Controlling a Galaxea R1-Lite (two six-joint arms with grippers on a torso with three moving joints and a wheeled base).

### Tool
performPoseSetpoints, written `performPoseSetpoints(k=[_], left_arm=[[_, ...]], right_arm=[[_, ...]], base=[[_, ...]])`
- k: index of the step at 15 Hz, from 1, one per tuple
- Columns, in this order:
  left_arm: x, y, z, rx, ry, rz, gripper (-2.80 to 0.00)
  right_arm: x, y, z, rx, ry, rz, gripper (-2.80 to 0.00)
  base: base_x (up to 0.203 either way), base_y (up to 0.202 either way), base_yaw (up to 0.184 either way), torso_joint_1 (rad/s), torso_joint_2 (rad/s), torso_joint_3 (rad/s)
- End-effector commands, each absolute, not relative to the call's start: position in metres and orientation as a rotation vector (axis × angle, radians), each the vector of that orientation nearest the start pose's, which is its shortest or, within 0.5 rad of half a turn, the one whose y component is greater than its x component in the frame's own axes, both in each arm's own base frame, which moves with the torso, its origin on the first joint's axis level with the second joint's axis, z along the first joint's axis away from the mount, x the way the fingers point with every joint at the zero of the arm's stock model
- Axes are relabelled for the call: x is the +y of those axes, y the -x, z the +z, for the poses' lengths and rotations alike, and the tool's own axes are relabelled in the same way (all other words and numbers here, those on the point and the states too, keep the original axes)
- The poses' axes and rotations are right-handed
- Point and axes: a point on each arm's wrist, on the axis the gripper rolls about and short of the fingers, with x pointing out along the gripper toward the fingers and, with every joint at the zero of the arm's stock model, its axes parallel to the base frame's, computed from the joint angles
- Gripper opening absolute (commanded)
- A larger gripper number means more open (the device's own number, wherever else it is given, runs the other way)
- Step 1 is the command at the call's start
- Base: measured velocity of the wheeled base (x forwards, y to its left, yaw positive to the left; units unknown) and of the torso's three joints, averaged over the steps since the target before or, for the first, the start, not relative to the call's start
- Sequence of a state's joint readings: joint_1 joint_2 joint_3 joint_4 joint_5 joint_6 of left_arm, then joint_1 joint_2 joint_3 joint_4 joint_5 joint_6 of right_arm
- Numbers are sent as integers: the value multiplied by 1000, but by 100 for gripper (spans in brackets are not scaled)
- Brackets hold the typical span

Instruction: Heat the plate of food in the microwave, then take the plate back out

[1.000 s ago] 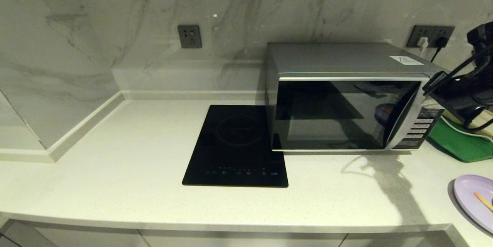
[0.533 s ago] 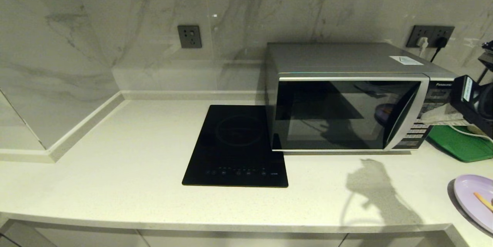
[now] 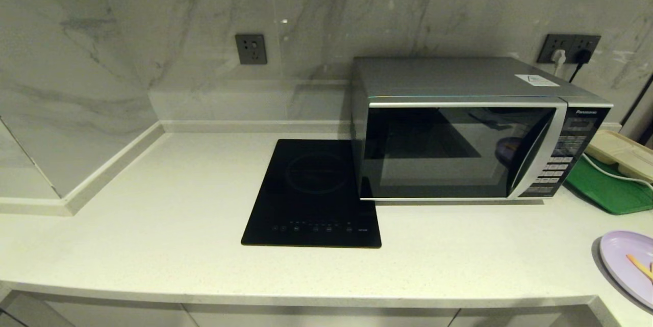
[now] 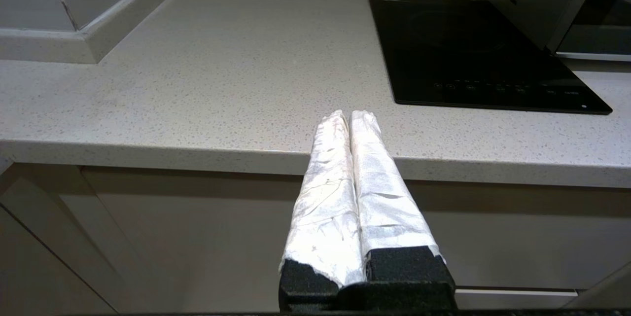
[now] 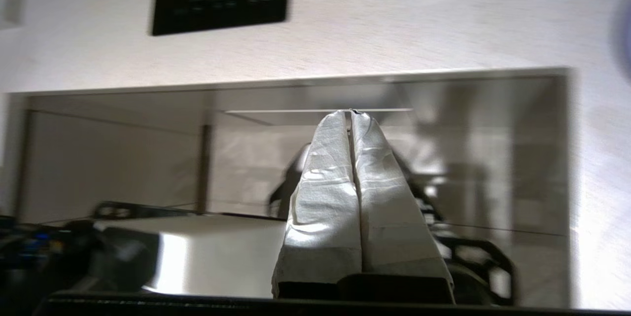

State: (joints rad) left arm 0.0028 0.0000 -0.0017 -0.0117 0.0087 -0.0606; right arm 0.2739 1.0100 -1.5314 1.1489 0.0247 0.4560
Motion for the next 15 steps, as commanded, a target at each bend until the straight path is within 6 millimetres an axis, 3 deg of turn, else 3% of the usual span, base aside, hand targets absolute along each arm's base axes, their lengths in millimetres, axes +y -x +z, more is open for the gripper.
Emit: performPoseSetpoints(k=[1,4,7,11,15], left_arm=[[0,23,77,-14,61,12,-280],[0,23,77,-14,61,12,-280],[0,23,77,-14,61,12,-280],[0,23,77,-14,61,12,-280],[0,23,77,-14,61,12,-280]], right_arm=[[-14,42,348,555,-328,58,-280],[-9,97,334,431,-321,-125,-280],[7,143,296,361,-237,-147,-280],[9,173,244,289,-207,-92,-280],[2,180,232,212,-189,-34,-280]], base=[[0,0,0,0,0,0],[0,0,0,0,0,0],[0,0,0,0,0,0],[0,0,0,0,0,0],[0,0,0,0,0,0]])
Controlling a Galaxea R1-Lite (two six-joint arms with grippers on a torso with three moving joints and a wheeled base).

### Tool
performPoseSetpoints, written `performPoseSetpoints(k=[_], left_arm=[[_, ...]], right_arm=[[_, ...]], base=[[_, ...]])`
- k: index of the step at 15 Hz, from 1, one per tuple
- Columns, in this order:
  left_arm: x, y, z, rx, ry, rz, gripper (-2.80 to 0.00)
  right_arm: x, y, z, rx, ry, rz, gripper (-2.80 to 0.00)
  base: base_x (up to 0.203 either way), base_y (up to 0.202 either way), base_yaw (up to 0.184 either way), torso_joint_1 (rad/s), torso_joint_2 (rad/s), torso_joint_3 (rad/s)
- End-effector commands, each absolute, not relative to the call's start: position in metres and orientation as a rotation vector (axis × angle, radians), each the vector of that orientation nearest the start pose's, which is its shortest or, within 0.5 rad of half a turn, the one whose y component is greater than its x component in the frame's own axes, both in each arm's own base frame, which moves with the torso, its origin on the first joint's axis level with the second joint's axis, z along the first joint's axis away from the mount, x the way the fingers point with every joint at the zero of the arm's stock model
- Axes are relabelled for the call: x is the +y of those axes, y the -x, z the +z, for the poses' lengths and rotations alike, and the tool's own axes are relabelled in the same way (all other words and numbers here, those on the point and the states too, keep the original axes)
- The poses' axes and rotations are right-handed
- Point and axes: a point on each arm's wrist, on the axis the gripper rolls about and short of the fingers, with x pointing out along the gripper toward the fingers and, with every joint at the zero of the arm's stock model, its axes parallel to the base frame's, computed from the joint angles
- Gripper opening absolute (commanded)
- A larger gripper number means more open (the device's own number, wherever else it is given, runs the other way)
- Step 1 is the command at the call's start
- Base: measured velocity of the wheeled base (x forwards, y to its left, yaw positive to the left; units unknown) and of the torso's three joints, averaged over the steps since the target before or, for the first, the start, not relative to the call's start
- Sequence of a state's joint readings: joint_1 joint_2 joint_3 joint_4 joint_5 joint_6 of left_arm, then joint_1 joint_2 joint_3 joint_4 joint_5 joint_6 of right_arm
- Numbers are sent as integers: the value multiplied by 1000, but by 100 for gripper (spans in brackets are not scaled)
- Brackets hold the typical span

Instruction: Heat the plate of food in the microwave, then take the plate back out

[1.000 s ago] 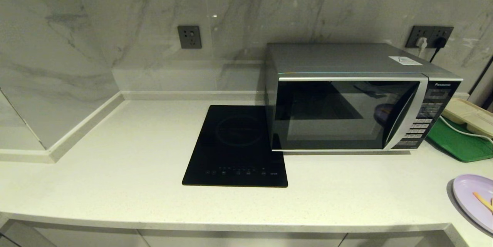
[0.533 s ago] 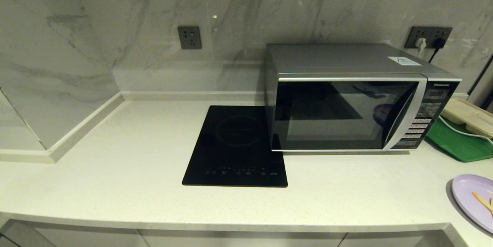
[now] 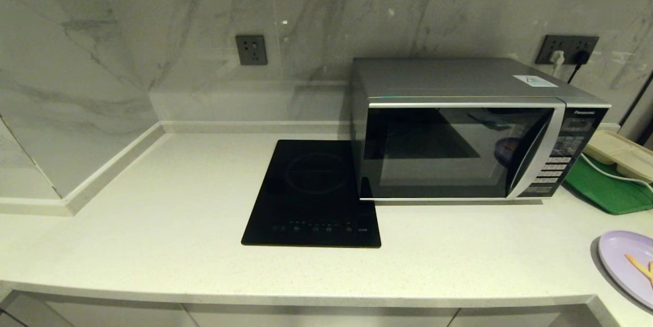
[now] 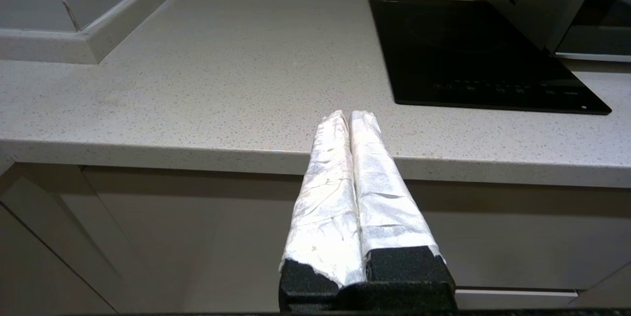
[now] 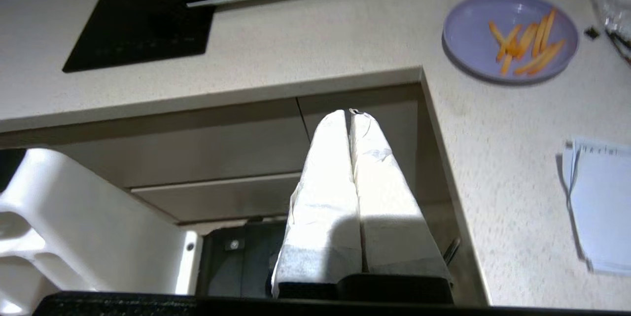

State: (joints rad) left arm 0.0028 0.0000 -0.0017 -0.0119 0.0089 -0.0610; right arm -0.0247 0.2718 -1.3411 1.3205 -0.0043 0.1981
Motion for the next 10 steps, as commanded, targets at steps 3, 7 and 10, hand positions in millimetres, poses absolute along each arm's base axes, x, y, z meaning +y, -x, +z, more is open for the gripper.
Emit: performPoseSetpoints(k=[3,7,10], left_arm=[[0,23,77,-14,61,12,-280],[0,23,77,-14,61,12,-280],[0,23,77,-14,61,12,-280]], right_arm=[[0,182,199,199,-138,-27,-280],[-1,172,170,174,-80,-63,-280],[-1,134,163,157,-89,-63,-280]], base=[[0,0,0,0,0,0],[0,0,0,0,0,0],[0,0,0,0,0,0]])
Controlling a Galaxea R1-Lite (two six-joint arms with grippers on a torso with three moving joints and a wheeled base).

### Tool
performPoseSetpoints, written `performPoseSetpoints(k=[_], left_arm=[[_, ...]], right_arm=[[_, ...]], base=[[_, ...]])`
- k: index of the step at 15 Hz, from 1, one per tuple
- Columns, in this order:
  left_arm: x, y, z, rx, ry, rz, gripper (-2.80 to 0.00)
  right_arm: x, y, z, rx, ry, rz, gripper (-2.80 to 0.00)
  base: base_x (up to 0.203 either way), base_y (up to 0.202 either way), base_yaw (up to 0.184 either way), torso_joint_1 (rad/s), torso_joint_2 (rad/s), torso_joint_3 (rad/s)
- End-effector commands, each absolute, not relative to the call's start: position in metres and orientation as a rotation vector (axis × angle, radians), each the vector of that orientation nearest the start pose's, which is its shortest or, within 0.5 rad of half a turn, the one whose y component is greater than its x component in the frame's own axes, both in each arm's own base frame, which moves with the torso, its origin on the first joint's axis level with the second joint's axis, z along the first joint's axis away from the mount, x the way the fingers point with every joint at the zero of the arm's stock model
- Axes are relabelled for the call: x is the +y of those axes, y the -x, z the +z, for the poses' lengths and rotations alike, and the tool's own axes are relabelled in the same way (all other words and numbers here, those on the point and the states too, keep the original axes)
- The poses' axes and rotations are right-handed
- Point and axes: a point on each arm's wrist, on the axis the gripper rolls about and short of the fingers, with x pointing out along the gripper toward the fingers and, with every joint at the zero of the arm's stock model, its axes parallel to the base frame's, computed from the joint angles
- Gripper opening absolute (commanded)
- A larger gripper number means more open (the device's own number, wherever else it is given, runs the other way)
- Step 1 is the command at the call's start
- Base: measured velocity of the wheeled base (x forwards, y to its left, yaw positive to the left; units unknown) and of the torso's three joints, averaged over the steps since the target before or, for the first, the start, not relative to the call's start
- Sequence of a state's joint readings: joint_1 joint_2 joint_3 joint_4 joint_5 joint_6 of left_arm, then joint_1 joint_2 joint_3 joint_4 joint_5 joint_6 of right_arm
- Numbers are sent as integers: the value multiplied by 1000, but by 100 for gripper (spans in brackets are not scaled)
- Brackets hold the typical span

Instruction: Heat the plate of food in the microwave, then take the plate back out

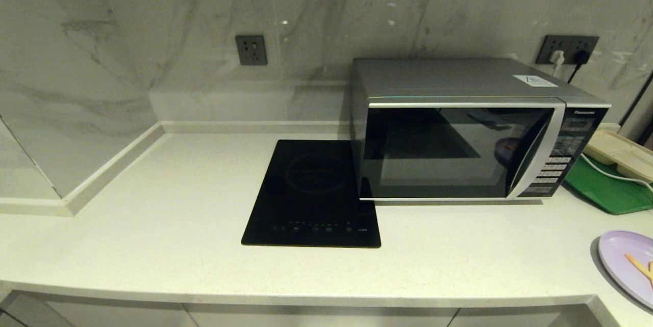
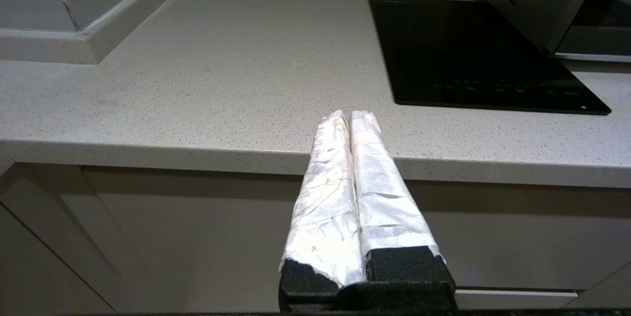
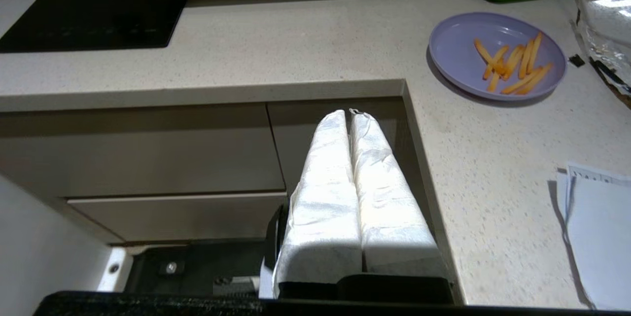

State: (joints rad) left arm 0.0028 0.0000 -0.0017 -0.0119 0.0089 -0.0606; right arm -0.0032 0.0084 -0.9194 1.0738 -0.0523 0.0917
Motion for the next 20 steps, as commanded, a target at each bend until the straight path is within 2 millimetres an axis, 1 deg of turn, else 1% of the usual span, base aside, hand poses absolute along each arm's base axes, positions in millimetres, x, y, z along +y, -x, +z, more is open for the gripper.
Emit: performPoseSetpoints(k=[1,3,4,6,7,9,10,11,13,20], left_arm=[[0,23,77,-14,61,12,-280],[0,23,77,-14,61,12,-280],[0,23,77,-14,61,12,-280],[0,23,77,-14,61,12,-280],[0,23,77,-14,61,12,-280],[0,23,77,-14,61,12,-280],[0,23,77,-14,61,12,-280],[0,23,77,-14,61,12,-280],[0,23,77,-14,61,12,-280],[0,23,77,-14,61,12,-280]], right_arm=[[-1,118,157,146,-87,-62,-280],[-1,91,139,171,-84,-63,-280],[-1,80,130,180,-85,-64,-280],[-1,63,118,147,-86,-62,-280],[-1,53,108,137,-81,-60,-280],[-1,32,86,72,-57,-55,-280],[-1,25,80,6,-42,-46,-280],[-1,23,78,-29,-33,-37,-280],[0,23,76,-1,-15,-20,-280],[0,23,76,-3,-14,-20,-280]], base=[[0,0,0,0,0,0],[0,0,0,0,0,0],[0,0,0,0,0,0],[0,0,0,0,0,0],[0,0,0,0,0,0],[0,0,0,0,0,0],[0,0,0,0,0,0],[0,0,0,0,0,0],[0,0,0,0,0,0],[0,0,0,0,0,0]])
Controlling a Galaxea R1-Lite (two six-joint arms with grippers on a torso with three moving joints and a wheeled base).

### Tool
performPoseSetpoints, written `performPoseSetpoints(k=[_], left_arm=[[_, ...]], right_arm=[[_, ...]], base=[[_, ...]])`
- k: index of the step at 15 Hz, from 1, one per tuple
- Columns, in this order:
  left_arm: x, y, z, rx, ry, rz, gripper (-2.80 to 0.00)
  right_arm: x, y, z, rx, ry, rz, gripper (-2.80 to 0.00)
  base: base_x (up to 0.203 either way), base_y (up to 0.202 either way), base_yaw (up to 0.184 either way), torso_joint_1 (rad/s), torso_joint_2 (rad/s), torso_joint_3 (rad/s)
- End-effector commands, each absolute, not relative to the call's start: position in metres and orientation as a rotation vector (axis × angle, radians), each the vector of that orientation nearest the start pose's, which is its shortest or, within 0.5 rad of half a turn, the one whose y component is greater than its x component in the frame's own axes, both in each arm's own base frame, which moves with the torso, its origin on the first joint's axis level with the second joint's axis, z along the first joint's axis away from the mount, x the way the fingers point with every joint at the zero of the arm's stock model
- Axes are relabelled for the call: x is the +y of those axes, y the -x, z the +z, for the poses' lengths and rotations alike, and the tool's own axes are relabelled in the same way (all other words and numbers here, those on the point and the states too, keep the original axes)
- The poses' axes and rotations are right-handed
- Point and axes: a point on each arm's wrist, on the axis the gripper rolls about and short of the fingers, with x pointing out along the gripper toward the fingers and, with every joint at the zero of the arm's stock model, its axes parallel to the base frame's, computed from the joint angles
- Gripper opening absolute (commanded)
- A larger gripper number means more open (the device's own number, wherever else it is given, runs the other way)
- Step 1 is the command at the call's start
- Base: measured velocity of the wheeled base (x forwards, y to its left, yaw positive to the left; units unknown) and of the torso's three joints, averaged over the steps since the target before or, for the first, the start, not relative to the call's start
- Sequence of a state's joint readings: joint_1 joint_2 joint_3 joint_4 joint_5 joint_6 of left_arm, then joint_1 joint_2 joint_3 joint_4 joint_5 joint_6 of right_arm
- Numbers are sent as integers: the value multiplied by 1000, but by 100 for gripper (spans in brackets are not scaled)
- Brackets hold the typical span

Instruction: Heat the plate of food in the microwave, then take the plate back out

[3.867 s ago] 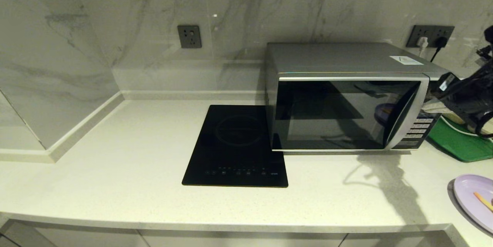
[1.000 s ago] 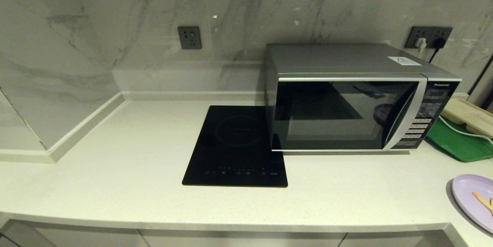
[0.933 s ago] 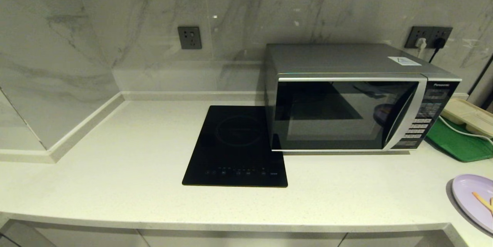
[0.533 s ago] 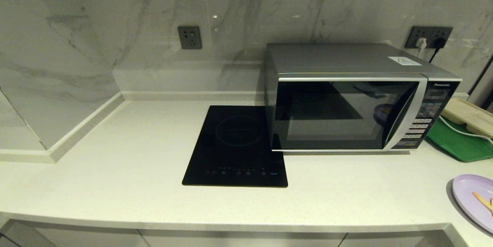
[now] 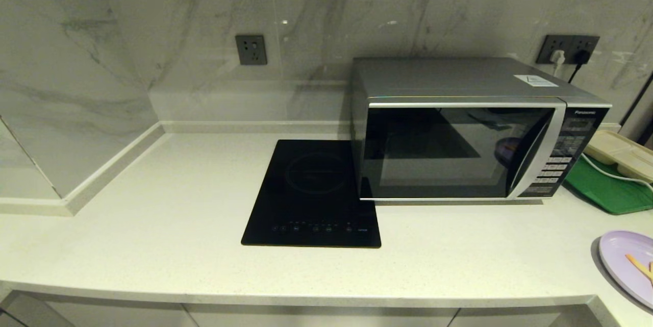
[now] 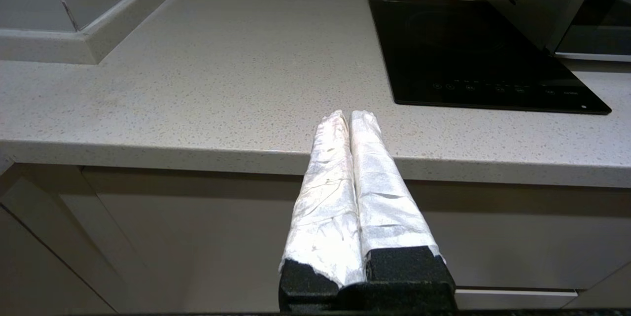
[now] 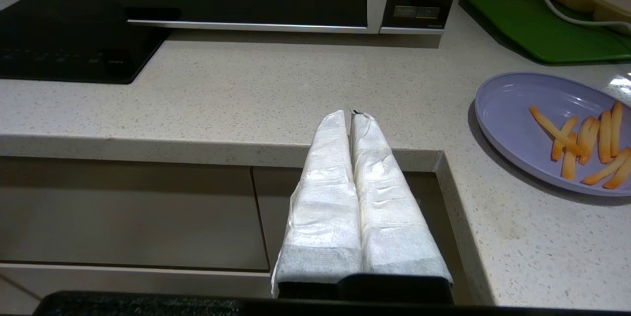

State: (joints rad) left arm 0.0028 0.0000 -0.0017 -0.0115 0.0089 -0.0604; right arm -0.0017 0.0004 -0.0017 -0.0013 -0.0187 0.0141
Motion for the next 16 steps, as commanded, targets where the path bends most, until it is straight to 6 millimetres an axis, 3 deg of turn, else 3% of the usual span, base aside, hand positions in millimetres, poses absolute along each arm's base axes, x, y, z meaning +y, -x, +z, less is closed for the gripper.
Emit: performPoseSetpoints(k=[1,16], left_arm=[[0,23,77,-14,61,12,-280],[0,23,77,-14,61,12,-280]], right_arm=[[0,23,76,-3,-14,-20,-280],[0,23,76,-3,-12,-20,-280]], base=[[0,0,0,0,0,0],[0,0,0,0,0,0]])
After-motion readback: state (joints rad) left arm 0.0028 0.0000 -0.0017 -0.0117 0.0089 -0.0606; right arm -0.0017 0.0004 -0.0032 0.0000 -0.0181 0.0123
